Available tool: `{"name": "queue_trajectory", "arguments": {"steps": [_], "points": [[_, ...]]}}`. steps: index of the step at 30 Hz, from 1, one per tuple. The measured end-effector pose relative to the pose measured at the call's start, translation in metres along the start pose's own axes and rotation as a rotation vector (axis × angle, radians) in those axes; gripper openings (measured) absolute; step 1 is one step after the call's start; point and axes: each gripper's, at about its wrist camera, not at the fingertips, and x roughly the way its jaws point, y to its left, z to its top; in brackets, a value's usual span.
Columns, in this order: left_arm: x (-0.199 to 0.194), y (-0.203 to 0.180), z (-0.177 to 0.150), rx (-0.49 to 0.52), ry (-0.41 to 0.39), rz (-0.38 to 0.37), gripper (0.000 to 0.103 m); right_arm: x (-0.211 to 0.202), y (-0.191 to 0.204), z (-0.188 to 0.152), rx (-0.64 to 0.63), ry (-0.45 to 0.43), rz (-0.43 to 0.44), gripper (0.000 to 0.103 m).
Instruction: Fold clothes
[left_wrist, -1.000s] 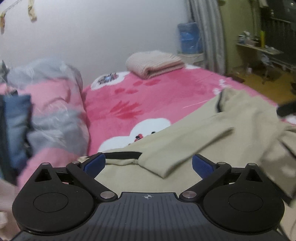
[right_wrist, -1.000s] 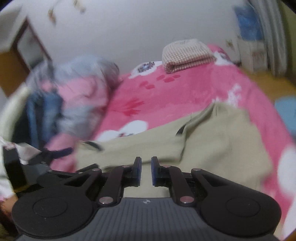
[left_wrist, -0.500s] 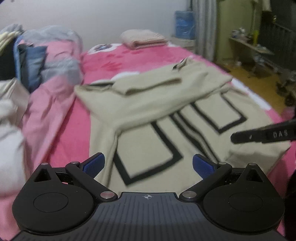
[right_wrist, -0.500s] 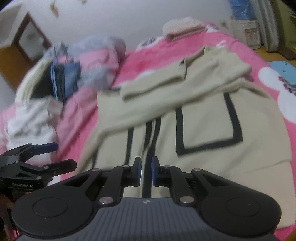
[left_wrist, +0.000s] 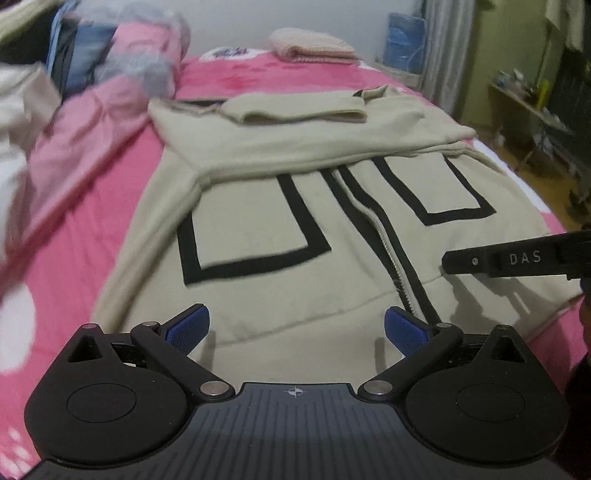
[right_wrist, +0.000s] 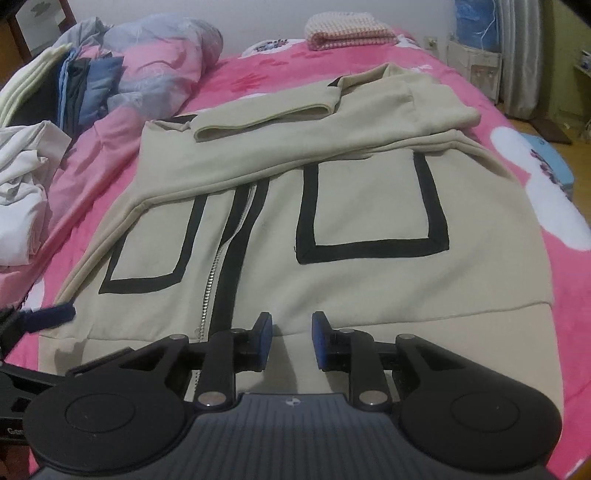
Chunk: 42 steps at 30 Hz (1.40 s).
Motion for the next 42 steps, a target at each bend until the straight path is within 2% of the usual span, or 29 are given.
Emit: {"name": "queue_trajectory", "arguments": {"steps": [4,9,18,31,42], "points": [[0.003,0.005,-0.005,-0.057,0.007,0.0,0.102,-0.009,0.001,0.0,-0.006,-0.038,-0.029,0.025],[0.009,0.013,-0.005,-0.114,0.017,0.002,0.102,-0.009,-0.007,0.001,0.029,-0.041,-0.053,0.025],[0.016,0.006,-0.011,-0.057,0.04,0.027,0.103,-0.002,-0.006,0.0,0.018,-0.023,-0.077,0.026],[0.018,0.005,-0.011,-0.06,0.049,0.039,0.103,-0.01,-0.015,0.002,0.076,-0.07,-0.11,0.027],[0.018,0.004,-0.011,-0.06,0.052,0.048,0.103,-0.009,-0.017,0.002,0.096,-0.072,-0.112,0.034]]}}
